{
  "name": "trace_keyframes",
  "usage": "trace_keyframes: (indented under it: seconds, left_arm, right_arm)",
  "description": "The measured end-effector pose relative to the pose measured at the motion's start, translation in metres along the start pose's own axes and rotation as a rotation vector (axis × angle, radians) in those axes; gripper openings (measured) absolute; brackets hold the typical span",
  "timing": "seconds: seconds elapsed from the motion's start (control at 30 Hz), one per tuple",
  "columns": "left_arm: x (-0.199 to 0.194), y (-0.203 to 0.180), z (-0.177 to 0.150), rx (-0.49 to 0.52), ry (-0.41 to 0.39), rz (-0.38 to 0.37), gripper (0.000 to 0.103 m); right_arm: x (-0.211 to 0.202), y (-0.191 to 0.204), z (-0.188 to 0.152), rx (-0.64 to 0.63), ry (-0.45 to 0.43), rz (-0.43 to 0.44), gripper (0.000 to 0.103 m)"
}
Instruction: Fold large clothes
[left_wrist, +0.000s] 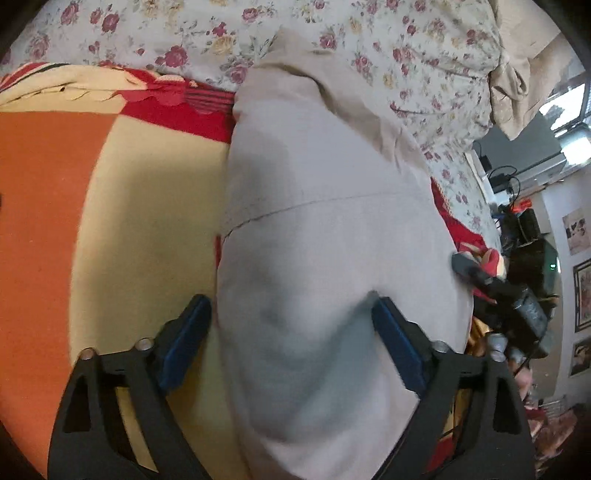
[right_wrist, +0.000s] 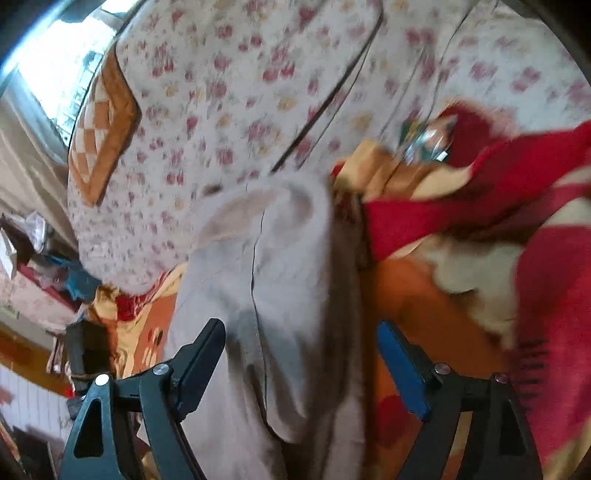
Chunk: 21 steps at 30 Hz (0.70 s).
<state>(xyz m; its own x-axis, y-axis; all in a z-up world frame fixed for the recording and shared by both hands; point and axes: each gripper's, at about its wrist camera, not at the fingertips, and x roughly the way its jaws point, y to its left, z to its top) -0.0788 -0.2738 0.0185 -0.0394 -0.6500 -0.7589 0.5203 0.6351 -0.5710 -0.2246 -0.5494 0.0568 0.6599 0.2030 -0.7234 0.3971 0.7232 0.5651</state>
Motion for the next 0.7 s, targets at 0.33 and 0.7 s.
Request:
trace_keyframes:
  seconds: [0.33, 0.7]
  left_arm:
    - [-0.021, -0.029, 0.0, 0.177, -0.064, 0.054, 0.031]
    - [-0.139, -0.036, -0.068, 0.276, -0.138, 0.09, 0.03]
  right_arm:
    - [0.019, 0.035, -0.01, -0.071, 0.027, 0.093, 0.037]
    - [-0.032, 0.119, -0.071, -0.154, 0.024, 0.317, 0.036]
